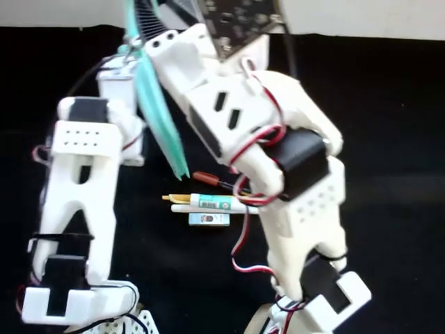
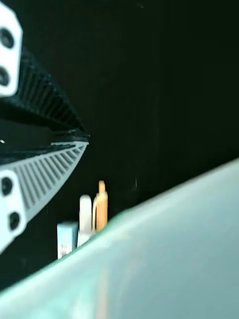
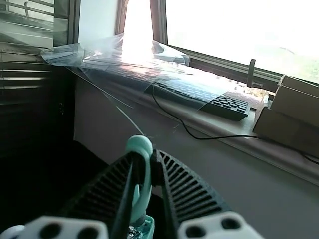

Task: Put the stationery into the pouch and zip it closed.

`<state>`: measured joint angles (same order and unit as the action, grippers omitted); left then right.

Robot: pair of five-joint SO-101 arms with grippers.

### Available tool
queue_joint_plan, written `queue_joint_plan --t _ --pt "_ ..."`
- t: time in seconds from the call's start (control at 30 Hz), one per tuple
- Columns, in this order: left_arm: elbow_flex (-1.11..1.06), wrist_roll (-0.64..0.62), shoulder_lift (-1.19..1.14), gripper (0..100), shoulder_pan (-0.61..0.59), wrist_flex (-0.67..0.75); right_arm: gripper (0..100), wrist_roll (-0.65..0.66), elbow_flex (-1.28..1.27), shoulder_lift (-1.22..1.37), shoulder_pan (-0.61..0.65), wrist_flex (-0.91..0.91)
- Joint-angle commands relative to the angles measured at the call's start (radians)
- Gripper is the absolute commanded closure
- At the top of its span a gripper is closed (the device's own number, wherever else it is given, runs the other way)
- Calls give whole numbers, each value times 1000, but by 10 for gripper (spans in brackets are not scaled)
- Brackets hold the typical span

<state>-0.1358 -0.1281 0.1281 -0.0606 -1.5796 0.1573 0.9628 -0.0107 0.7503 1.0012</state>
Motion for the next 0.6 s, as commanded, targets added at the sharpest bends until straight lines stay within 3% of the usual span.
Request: queue_joint_plan --t 0.0,0.3,0.43,0.57 --pt "-94 9 1 993 -19 -9 992 -2 41 19 38 -50" --pt "2 32 4 993 -463 21 992 80 41 58 82 -25" --pt "99 34 4 993 -552 25 992 80 41 53 77 61" --pt "165 32 4 993 -565 17 992 81 41 50 13 104"
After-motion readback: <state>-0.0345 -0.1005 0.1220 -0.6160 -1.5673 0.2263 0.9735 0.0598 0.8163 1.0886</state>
